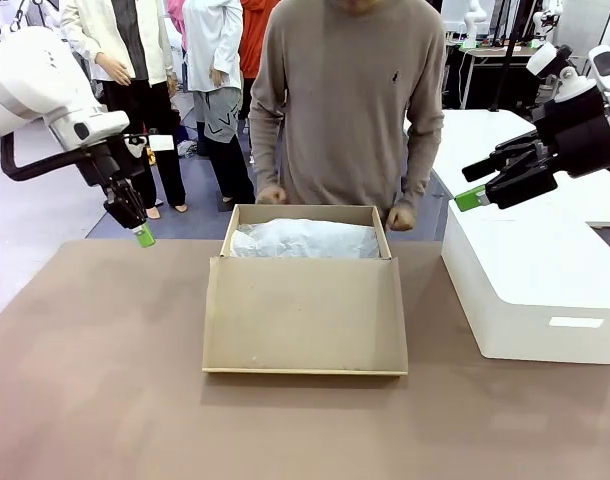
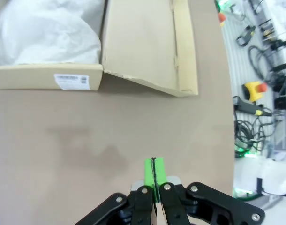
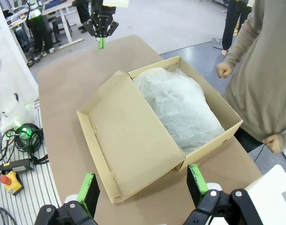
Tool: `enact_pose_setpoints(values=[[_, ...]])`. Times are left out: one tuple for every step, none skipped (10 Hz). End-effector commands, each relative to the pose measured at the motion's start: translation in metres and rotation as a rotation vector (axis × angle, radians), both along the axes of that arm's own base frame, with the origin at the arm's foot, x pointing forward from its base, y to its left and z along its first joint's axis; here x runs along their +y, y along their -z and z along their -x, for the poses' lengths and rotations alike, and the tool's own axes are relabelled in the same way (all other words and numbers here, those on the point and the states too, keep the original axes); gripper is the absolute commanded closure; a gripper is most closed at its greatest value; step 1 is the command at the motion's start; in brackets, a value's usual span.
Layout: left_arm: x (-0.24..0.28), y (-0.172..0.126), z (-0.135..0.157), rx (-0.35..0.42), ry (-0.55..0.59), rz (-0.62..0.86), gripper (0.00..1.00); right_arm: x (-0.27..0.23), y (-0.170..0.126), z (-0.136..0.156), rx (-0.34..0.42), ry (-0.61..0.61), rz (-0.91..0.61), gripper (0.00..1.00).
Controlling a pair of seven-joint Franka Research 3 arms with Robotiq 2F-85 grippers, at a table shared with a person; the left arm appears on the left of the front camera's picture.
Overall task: Pack the shoes into the box.
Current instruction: Close the Shoes Box.
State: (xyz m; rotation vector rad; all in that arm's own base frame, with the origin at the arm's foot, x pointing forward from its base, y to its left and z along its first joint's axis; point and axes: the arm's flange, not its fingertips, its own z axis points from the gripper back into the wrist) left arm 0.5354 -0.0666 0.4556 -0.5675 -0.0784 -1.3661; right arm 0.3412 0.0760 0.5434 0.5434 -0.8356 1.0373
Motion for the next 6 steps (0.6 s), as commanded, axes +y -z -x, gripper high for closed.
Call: enact_pose_setpoints(values=[[0.0, 0.013, -0.002, 0.049, -0.018, 0.057, 1.0, 0.001, 0.002, -0.003, -0.031, -0.021, -0.018, 0.0], [0.002, 0.021, -0.002, 0.066, -0.038, 0.056, 1.0, 0.001, 0.002, -0.003, -0.031, -0.021, -0.018, 0.0], [0.004, 0.024, -0.002, 0.08, -0.095, 0.042, 1.0, 0.001, 0.002, -0.003, -0.031, -0.021, -0.018, 0.0], [0.003, 0.015, -0.003, 0.077, -0.113, 0.013, 1.0, 0.001, 0.002, -0.003, -0.031, -0.021, -0.018, 0.0], [0.003, 0.027, -0.004, 0.066, -0.039, 0.029, 1.0, 0.001, 0.002, -0.003, -0.031, -0.021, -0.018, 0.0], [0.003, 0.027, -0.004, 0.066, -0.039, 0.029, 1.0, 0.001, 0.002, -0.003, -0.031, -0.021, -0.018, 0.0]])
